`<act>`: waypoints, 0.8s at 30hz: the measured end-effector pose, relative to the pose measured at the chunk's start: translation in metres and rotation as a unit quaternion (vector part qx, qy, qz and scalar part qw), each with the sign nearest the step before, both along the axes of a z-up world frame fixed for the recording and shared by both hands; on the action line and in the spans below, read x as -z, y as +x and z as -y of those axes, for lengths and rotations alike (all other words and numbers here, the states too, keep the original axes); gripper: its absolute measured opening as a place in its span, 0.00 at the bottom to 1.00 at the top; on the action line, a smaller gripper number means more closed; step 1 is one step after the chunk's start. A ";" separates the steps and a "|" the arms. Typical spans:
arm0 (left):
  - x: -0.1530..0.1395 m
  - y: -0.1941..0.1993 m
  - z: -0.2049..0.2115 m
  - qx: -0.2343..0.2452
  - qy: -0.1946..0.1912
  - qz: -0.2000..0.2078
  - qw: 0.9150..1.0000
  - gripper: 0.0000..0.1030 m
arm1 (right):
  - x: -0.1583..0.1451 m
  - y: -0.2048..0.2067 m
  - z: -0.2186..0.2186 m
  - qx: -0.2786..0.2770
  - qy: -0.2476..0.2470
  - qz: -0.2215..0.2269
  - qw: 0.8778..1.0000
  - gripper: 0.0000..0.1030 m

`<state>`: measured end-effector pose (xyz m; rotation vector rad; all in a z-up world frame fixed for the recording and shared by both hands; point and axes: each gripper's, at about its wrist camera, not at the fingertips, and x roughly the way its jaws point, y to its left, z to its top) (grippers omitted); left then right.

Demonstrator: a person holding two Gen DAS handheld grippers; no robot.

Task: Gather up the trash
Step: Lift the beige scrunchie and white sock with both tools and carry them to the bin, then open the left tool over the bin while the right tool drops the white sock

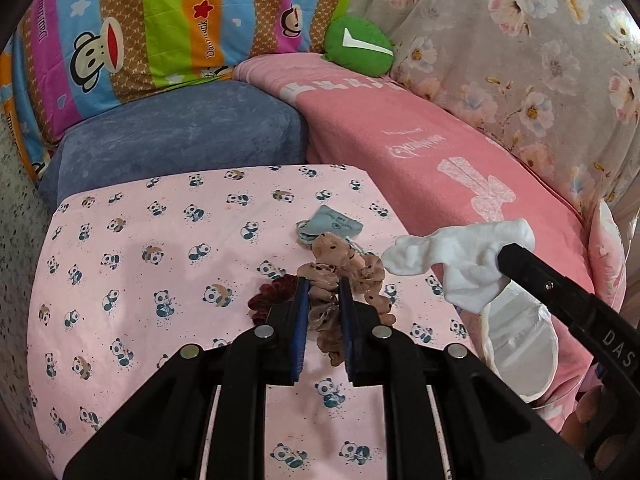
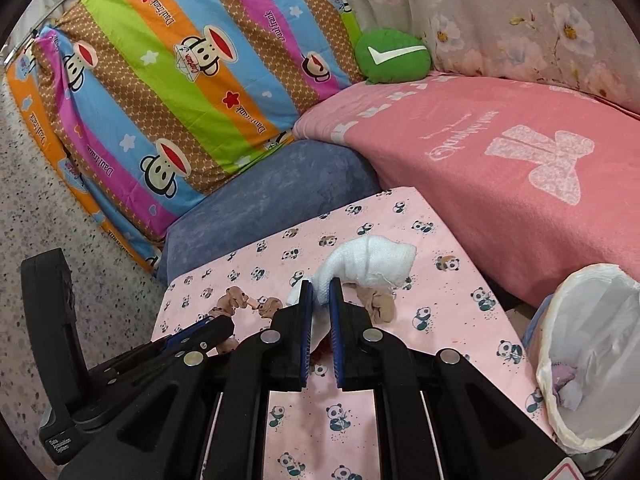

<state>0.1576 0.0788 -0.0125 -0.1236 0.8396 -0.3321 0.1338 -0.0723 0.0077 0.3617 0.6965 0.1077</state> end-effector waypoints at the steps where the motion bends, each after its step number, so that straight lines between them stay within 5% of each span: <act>1: -0.002 -0.003 0.006 0.004 0.001 0.002 1.000 0.14 | -0.003 -0.005 0.008 0.006 0.001 0.004 1.000 0.09; 13: -0.013 -0.037 0.109 0.097 0.005 0.012 0.995 0.14 | -0.012 -0.070 0.096 0.090 0.007 0.019 0.996 0.09; 24: -0.002 -0.072 0.207 0.188 0.025 0.005 0.982 0.14 | 0.014 -0.137 0.198 0.186 0.031 0.010 0.982 0.09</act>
